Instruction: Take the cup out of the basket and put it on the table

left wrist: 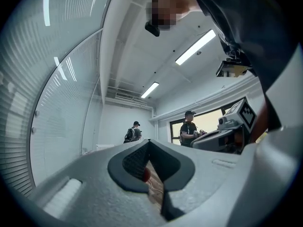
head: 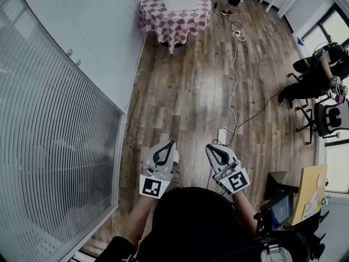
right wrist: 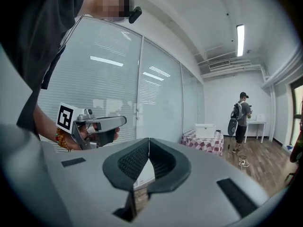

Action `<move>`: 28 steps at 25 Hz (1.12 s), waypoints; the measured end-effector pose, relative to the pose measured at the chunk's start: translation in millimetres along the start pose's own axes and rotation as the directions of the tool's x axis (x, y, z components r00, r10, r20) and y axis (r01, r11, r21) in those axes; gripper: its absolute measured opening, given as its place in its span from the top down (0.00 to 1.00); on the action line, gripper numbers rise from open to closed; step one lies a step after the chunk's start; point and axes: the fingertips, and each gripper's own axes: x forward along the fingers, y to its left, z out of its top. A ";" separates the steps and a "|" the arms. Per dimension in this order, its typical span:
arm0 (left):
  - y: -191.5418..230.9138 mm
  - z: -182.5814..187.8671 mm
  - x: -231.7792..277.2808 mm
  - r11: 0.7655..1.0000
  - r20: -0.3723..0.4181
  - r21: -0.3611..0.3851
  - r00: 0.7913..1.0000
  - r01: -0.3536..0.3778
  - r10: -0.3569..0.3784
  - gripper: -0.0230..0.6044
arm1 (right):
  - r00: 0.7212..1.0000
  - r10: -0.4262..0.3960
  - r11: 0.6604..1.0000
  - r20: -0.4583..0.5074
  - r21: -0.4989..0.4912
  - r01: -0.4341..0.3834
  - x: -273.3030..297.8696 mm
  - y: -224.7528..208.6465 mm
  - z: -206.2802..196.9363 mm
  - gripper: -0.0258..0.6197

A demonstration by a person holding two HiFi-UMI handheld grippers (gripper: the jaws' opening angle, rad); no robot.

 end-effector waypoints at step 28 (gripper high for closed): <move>183.2 -55.9 358.9 0.998 -0.090 0.007 0.994 0.063 -0.062 0.95 | 0.995 -0.009 0.996 0.095 0.088 0.001 288.5 -336.4 15.2 0.94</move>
